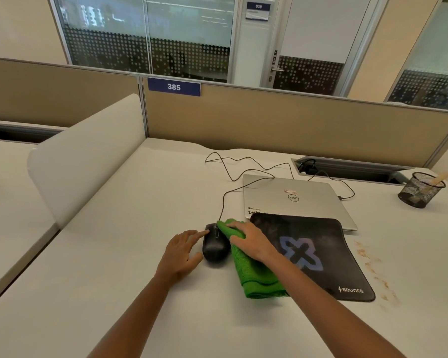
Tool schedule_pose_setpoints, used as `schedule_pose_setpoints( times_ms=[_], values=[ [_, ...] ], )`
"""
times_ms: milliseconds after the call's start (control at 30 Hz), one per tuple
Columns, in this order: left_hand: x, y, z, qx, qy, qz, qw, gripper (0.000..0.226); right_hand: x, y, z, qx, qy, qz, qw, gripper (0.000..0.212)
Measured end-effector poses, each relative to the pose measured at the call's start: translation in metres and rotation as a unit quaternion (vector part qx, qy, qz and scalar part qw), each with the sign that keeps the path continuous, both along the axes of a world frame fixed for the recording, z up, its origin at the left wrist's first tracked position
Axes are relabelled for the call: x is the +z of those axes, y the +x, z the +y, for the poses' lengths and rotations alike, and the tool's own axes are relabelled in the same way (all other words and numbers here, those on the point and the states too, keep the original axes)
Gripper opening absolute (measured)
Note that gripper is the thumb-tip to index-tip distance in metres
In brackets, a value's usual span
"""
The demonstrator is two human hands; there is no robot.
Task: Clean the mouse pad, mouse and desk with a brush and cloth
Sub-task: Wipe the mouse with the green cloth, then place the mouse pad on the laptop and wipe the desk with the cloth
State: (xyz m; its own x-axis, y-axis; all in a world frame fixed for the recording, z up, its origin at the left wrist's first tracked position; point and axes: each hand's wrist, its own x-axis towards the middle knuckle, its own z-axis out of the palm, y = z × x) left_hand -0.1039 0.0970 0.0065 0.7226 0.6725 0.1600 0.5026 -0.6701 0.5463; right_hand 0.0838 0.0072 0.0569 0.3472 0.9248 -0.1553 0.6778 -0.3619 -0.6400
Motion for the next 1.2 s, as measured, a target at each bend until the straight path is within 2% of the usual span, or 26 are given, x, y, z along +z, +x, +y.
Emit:
schedule_pose_setpoints(
  times_ms=[200, 400, 533, 633, 800, 867, 967, 1200],
  values=[
    [-0.002, 0.001, 0.000, 0.001, 0.015, -0.002, 1.000, 0.080, 0.010, 0.000, -0.027, 0.033, 0.013, 0.077, 0.996, 0.054],
    [-0.001, 0.003, -0.007, 0.017, 0.027, -0.013, 0.999, 0.079, 0.009, 0.005, -0.055, 0.038, 0.003, 0.073, 0.997, 0.048],
    [0.007, 0.013, -0.021, 0.050, 0.023, -0.055, 0.997, 0.077, 0.006, 0.010, -0.071, 0.016, 0.020, 0.063, 0.998, 0.045],
    [0.015, 0.027, -0.037, 0.058, 0.051, -0.070, 0.995, 0.062, 0.008, 0.019, -0.080, -0.010, 0.047, 0.062, 0.997, 0.045],
    [0.022, 0.062, -0.062, 0.001, 0.121, -0.087, 0.989, 0.034, 0.015, 0.046, -0.096, -0.059, 0.080, 0.060, 0.993, 0.046],
    [0.021, 0.080, -0.072, -0.014, 0.111, -0.084, 0.990, 0.035, 0.018, 0.061, -0.105, -0.077, 0.098, 0.047, 0.991, 0.038],
    [0.019, 0.109, -0.085, -0.039, 0.108, -0.050, 0.992, 0.039, 0.020, 0.084, -0.120, -0.104, 0.122, 0.026, 0.987, 0.039],
    [0.016, 0.177, -0.120, -0.056, 0.094, -0.008, 0.994, 0.045, 0.017, 0.144, -0.166, -0.154, 0.066, -0.043, 0.985, 0.042]
  ],
)
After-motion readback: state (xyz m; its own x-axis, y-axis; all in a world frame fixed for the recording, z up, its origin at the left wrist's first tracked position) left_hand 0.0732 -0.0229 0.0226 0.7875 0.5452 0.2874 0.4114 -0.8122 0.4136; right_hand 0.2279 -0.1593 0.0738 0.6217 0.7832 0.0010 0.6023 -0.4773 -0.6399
